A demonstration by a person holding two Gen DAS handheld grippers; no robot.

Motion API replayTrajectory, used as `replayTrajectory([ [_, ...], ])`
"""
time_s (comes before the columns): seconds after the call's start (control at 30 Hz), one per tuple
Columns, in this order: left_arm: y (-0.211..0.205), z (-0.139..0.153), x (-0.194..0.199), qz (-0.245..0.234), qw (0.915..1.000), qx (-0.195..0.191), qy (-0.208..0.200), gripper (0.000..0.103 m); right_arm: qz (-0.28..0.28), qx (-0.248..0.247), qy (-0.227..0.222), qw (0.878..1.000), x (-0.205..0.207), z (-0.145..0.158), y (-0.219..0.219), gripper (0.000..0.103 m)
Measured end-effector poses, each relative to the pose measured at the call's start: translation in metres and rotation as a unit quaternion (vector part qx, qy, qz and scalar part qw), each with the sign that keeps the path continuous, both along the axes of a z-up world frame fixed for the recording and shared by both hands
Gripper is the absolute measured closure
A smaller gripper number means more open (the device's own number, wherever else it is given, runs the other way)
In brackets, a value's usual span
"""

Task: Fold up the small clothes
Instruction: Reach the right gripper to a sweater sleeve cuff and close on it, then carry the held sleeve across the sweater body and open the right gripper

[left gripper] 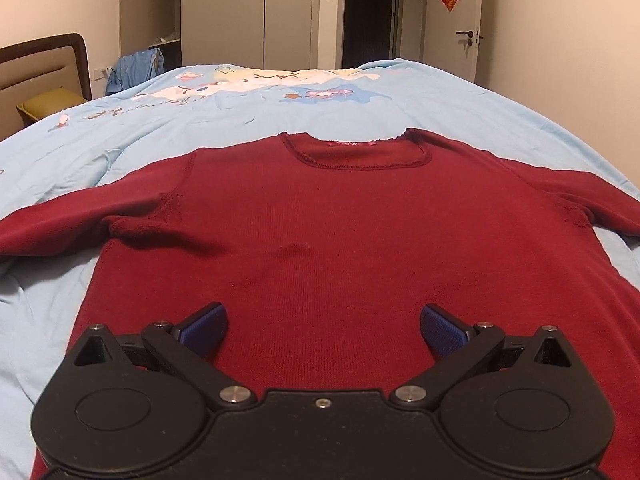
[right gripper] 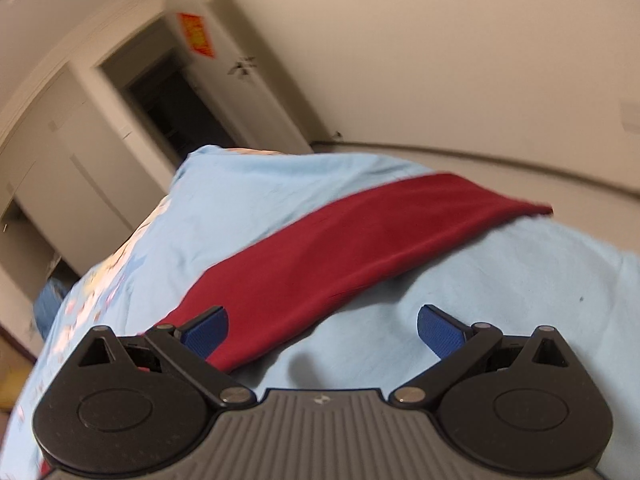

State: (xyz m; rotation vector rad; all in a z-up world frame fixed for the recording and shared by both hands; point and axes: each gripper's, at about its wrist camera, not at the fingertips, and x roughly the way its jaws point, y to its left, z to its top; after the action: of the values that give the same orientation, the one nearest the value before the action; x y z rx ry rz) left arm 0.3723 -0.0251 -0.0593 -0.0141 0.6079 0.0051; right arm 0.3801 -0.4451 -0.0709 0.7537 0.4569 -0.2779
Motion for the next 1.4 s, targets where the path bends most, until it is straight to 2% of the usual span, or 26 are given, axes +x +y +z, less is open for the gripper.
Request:
replayTrajectory([
  [0.1,0.000,-0.004,-0.004,0.000,0.9999,0.004,-0.011,0.000,-0.026,0.025,-0.006,0.999,0.008,-0.011,-0.011,0.000],
  [0.33,0.000,-0.008,-0.007,0.001,0.9998,0.001,-0.020,0.000,-0.083,0.079,-0.065,0.991,0.014,-0.031,-0.038,0.000],
  [0.43,-0.001,-0.009,-0.007,0.001,0.9997,0.005,-0.022,0.000,-0.109,0.089,-0.078,0.987,0.018,-0.036,-0.048,0.002],
  [0.5,-0.001,-0.009,-0.008,0.001,0.9997,0.006,-0.024,0.000,-0.134,0.091,-0.075,0.984,0.021,-0.039,-0.054,0.009],
  [0.6,-0.001,-0.010,-0.009,0.001,0.9997,0.005,-0.025,0.000,-0.176,0.112,-0.072,0.975,0.023,-0.049,-0.064,0.026],
  [0.67,-0.001,-0.010,-0.009,0.001,0.9997,0.004,-0.026,0.000,-0.199,0.123,-0.064,0.970,0.028,-0.055,-0.070,0.046],
  [0.7,-0.001,-0.010,-0.009,0.001,0.9996,0.003,-0.027,0.000,-0.208,0.125,-0.058,0.968,0.030,-0.058,-0.073,0.051],
  [0.77,0.000,-0.010,-0.009,0.001,0.9996,0.003,-0.027,0.000,-0.216,0.129,-0.044,0.967,0.033,-0.064,-0.079,0.074],
  [0.83,0.000,-0.010,-0.009,0.001,0.9996,0.003,-0.027,0.000,-0.211,0.130,-0.039,0.968,0.037,-0.067,-0.083,0.083],
  [0.9,0.000,-0.010,-0.010,0.001,0.9996,0.004,-0.027,0.000,-0.189,0.105,-0.038,0.976,0.042,-0.061,-0.082,0.089],
  [1.0,0.001,-0.010,-0.009,0.001,0.9996,0.002,-0.027,0.000,-0.153,0.023,-0.043,0.987,0.051,-0.038,-0.071,0.095],
  [1.13,0.005,-0.004,-0.010,0.005,0.9995,-0.012,-0.027,0.001,-0.104,-0.088,-0.053,0.989,0.072,0.005,-0.047,0.096],
  [1.27,0.016,0.024,-0.023,0.042,0.9960,-0.032,-0.072,0.001,-0.042,-0.185,-0.072,0.979,0.098,0.046,-0.003,0.096],
  [1.4,0.027,0.049,-0.024,0.053,0.9954,-0.025,-0.075,0.001,0.033,-0.262,-0.109,0.958,0.120,0.078,0.063,0.096],
])
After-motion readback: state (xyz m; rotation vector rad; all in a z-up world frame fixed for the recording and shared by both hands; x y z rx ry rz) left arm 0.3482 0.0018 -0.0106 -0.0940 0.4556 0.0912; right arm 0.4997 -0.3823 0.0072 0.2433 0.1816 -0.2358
